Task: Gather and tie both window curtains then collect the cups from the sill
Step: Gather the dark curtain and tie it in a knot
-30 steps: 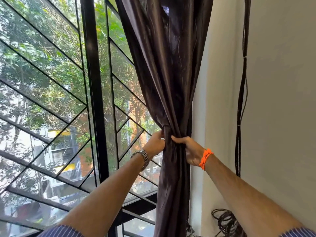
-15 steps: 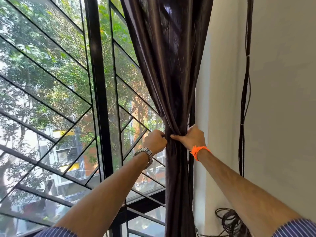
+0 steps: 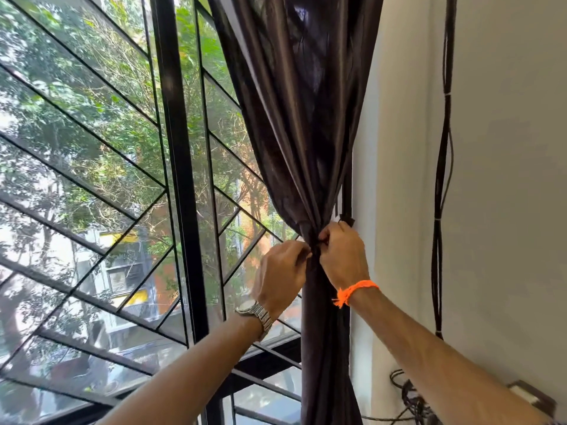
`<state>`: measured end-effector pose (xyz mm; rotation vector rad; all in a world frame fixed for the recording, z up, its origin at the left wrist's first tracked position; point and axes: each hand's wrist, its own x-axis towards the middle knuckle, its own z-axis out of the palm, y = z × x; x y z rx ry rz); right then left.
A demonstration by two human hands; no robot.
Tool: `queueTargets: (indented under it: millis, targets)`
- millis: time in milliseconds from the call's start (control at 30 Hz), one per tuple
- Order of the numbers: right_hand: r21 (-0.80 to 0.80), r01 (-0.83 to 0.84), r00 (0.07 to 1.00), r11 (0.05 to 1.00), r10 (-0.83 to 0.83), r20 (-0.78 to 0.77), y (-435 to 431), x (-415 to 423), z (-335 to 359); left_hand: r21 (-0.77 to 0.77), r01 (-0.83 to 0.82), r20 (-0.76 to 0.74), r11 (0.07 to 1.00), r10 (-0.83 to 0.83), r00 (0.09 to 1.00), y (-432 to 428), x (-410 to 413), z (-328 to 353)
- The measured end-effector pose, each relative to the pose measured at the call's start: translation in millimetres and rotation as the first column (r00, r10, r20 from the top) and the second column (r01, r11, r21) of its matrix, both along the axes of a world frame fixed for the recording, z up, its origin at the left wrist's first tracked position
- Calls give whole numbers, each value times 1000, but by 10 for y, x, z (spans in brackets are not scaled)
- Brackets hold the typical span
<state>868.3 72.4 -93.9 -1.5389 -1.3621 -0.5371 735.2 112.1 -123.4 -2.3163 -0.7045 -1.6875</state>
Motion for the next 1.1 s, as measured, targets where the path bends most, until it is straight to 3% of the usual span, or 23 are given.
queueTargets:
  millis: [133,300,467,600,700,800,1000,1100]
  targets:
    - [-52,133,939,990,-109,326,-96,46,93,146,96,-49,985,-90,995,74,69,73]
    - [-213,88,916,973,5,402,-172,98,186,183,174,-137,968,-150,979,165,187,244]
    - [-20,177,876,984,-148,459,-234,93,201,77,200,-216,977,-179,960,209,236,418]
    - [68,37,875,997,-65,479,-268,94,269,43,177,-257,983,-160,953,205,242,504]
    - [-26,-112,931,993,114,347,-268,155,364,75,137,-279,988,-111,954,201,251,495]
    - [-20,-310,945,951,310,101,-276,232,402,4,209,-223,978,-203,953,158,252,463]
    - [-11,-516,822,856,492,-289,-284,297,397,-36,253,-75,967,-255,964,52,267,433]
    - [-42,-641,717,766,579,-387,-299,342,372,-112,253,77,961,-245,966,27,275,398]
